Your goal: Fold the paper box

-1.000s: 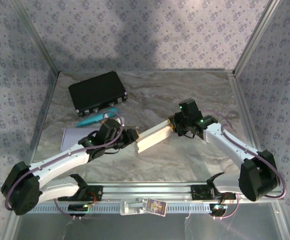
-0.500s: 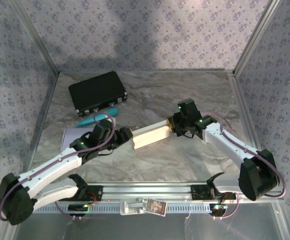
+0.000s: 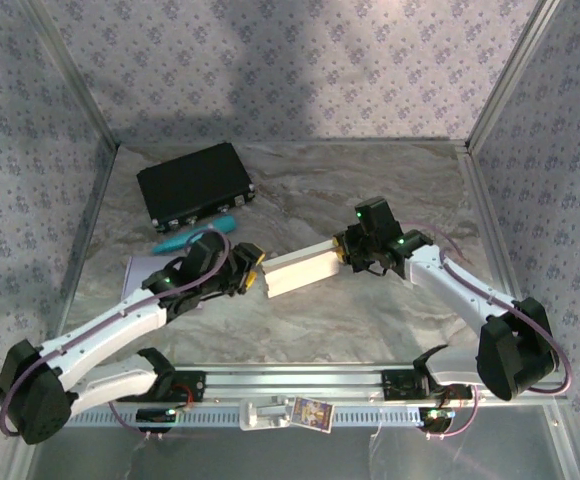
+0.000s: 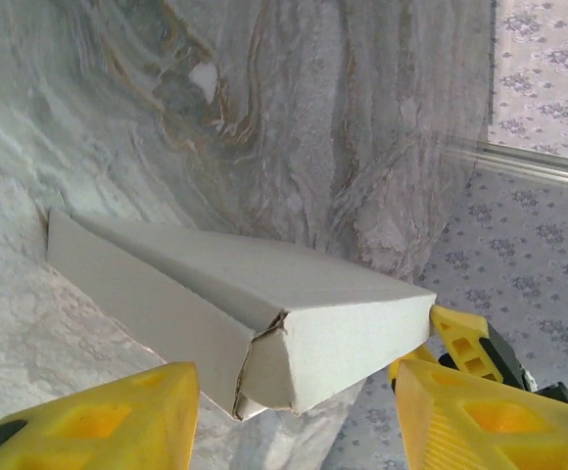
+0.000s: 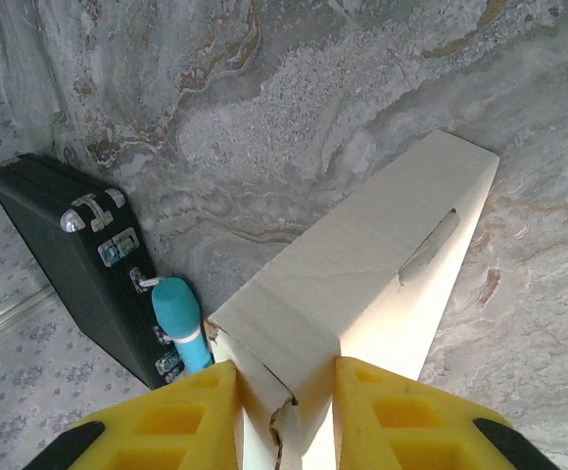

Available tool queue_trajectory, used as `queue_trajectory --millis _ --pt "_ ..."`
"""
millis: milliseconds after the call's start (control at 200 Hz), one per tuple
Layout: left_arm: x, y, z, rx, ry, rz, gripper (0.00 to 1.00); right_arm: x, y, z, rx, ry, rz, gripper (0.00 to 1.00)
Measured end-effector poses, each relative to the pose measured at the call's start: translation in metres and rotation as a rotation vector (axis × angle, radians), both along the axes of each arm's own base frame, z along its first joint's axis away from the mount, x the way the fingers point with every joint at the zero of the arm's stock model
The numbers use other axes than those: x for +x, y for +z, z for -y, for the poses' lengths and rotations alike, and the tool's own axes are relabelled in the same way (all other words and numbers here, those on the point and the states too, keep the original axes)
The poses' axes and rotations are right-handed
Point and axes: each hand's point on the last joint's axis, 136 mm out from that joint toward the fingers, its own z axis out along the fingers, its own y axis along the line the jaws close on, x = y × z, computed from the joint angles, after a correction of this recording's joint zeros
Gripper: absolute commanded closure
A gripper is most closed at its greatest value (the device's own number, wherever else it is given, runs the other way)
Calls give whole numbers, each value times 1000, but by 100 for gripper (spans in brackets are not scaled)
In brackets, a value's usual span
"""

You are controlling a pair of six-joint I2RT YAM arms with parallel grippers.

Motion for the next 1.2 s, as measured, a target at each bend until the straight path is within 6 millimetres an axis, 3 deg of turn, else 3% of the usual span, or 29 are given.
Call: queue_trajectory --millis 385,770,1039,1199 --pt "-14 -12 11 -123 152 -137 53 1 0 -1 2 0 2 73" --pt "-2 -17 9 -147 251 -124 56 2 0 -1 2 0 3 74" --pt "-1 -20 9 -130 273 -108 69 2 0 -1 3 -4 2 74" --pt "-2 -21 11 -121 274 -100 72 2 0 0 1 -6 3 74"
